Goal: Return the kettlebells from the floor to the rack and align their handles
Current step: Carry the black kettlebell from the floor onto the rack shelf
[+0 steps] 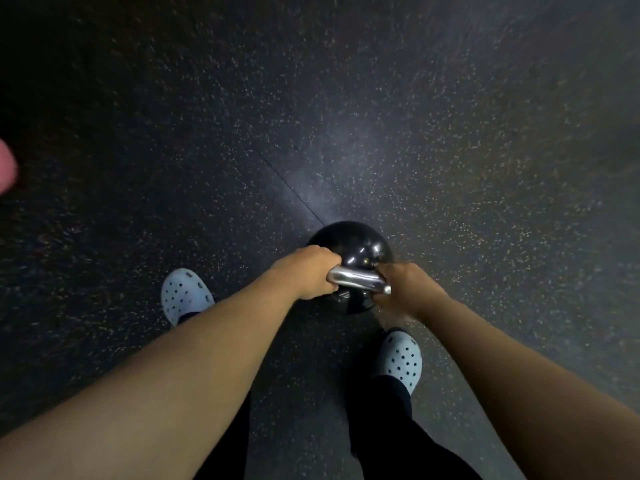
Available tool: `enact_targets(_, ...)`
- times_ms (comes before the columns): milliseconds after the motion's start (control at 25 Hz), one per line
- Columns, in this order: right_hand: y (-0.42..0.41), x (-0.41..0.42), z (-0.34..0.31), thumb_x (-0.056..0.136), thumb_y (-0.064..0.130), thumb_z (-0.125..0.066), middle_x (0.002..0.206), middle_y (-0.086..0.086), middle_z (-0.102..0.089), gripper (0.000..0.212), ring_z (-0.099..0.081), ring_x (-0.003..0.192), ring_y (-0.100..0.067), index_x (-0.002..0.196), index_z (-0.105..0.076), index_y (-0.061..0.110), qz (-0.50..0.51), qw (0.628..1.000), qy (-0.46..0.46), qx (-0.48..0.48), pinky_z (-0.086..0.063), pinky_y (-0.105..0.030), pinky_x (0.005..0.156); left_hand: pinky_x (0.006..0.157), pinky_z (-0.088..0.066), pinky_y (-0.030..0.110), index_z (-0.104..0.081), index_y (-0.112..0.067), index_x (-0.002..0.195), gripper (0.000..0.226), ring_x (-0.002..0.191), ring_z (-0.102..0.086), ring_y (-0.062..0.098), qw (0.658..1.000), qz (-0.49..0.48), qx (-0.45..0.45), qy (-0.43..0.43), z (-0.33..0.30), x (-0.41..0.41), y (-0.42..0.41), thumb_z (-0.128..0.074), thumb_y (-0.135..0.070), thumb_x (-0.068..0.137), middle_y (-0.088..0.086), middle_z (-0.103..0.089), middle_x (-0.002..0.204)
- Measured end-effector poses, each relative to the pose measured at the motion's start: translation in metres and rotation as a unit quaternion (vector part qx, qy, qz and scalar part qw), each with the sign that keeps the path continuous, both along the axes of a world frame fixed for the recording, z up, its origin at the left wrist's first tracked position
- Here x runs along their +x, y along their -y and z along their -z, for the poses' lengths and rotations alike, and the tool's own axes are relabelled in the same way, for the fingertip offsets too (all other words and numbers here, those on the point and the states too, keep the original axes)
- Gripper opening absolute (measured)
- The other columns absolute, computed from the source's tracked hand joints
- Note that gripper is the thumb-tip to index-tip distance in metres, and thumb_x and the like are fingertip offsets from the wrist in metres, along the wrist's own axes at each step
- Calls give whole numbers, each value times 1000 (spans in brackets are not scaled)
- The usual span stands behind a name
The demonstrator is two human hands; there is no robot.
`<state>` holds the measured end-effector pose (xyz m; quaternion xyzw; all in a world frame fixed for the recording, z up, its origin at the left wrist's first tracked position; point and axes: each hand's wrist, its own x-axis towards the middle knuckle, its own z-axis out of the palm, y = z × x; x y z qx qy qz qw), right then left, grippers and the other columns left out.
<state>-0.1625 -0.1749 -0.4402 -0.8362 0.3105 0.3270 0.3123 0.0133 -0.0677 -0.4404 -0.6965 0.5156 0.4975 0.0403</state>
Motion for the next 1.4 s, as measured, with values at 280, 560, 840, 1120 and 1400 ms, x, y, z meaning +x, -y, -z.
enact_targets(280,13,69,-87,73,24,-70,69,2,-63,10,-62,64,-17,77,-64,18,51,997,51,26,-45,-20,51,47,-39,27,-58,-23,60,14,52,-58,13,993,-98,-28,-64,-77,65,-4,-66,-32,67,-6,-60,59)
enact_targets(560,25,236,-236,66,20,-72,59,-11,-65,13,-62,57,-28,63,-64,10,28,985,171,-22,-47,-32,51,45,-39,34,-52,-21,51,24,43,-50,12,975,-184,-122,-32,-215,213,-6,-66,-36,64,-6,-51,47)
enact_targets(840,16,475,-344,65,28,-70,48,1,-55,18,-59,51,-25,58,-61,15,-78,953,275,-98,-45,-33,47,48,-46,35,-55,-25,53,20,47,-56,10,944,-235,-219,70,-339,429,-36,-64,-37,66,-3,-55,49)
enact_targets(1120,-5,717,-416,61,42,-58,50,5,-57,23,-57,47,-9,62,-63,20,-195,906,362,-103,-36,-19,41,43,-29,22,-49,-29,54,24,48,-45,5,887,-273,-287,239,-415,639,-92,-61,-48,64,-11,-48,50)
enact_targets(1400,-24,947,-451,67,33,-63,62,6,-66,11,-65,58,-16,70,-64,22,-266,870,409,-67,-48,-27,50,41,-30,23,-47,-27,53,27,44,-49,6,858,-349,-224,301,-470,828,-123,-62,-44,67,-8,-51,50)
